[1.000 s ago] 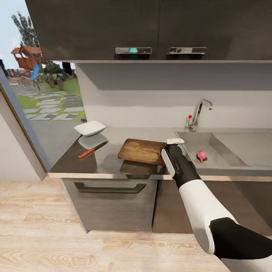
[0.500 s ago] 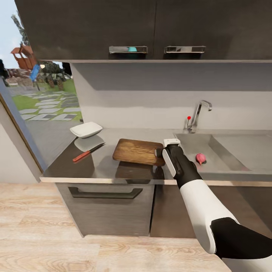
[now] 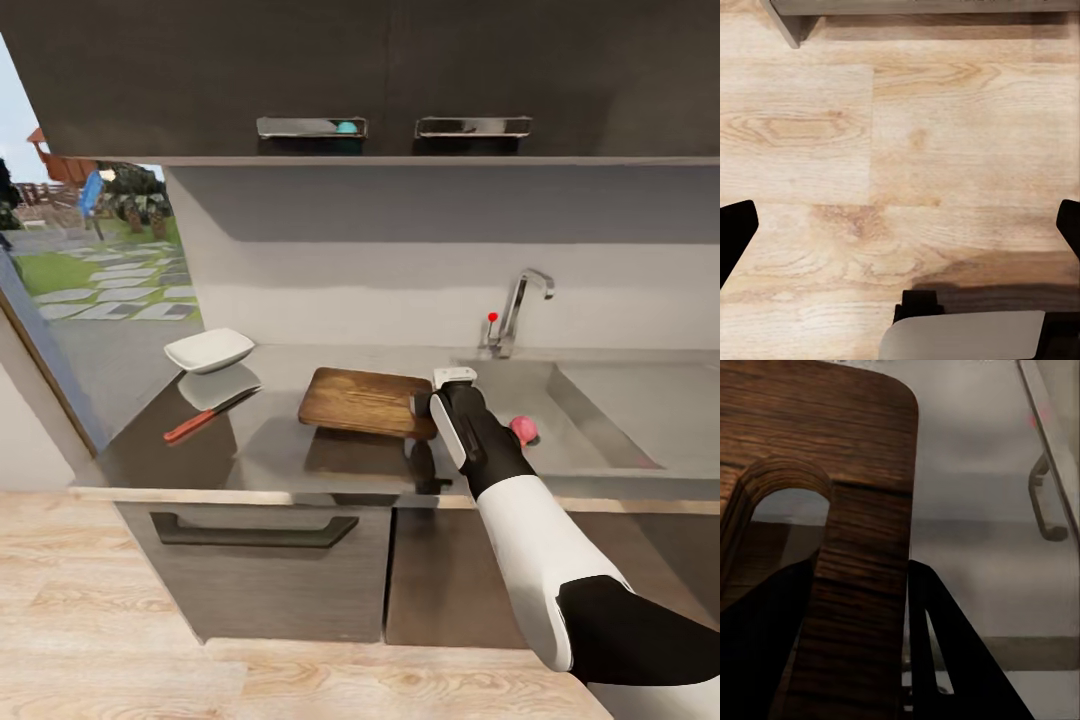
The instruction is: In the kitchen, take the Vidalia onion out of the sink, dice it on the chopping board with the paring knife, put the diced onion into the bowl on the countertop, then place both the paring knife and the chopping board into the sink.
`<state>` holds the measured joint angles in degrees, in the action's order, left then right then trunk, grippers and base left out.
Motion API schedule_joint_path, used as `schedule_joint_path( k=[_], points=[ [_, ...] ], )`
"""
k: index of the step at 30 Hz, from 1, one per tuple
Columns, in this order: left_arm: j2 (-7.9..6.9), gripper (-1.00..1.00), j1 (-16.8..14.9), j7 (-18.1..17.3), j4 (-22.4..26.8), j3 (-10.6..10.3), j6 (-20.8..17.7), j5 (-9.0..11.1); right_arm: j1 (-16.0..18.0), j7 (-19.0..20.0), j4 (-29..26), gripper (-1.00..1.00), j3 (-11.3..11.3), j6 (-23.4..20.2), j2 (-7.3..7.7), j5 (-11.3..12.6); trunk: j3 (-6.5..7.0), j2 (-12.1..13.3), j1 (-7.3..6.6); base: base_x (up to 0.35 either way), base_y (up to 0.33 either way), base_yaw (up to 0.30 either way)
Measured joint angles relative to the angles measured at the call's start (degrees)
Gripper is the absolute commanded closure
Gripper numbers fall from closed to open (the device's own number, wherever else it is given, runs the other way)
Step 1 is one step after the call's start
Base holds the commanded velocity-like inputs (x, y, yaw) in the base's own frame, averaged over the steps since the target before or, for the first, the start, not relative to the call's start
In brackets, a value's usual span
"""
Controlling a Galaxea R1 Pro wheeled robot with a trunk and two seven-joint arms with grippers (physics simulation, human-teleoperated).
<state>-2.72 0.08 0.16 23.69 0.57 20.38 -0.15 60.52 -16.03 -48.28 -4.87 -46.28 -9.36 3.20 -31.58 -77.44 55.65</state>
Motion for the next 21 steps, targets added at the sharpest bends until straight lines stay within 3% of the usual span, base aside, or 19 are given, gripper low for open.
schedule_joint_path(
  k=[6, 11, 21],
  points=[
    [-0.16, -1.0, 0.0, 0.0, -0.02, 0.0, 0.0, 0.0, -0.01, 0.01, 0.03, 1.0, -0.68, -0.06, 0.01, 0.04, 0.0, 0.0, 0.01, 0.014, -0.015, 0.0],
    [-0.18, -1.0, 0.0, 0.0, -0.02, 0.0, 0.0, 0.0, -0.01, 0.02, 0.05, 1.0, -3.28, -0.06, -0.01, 0.04, 0.0, 0.0, 0.01, 0.002, -0.002, 0.0],
    [-0.18, -1.0, 0.0, 0.0, -0.01, 0.0, 0.0, 0.0, -0.01, 0.0, 0.13, 1.0, -3.94, -0.07, -0.04, -0.09, 0.0, 0.0, 0.01, 0.0, 0.0, 0.0]
  ],
)
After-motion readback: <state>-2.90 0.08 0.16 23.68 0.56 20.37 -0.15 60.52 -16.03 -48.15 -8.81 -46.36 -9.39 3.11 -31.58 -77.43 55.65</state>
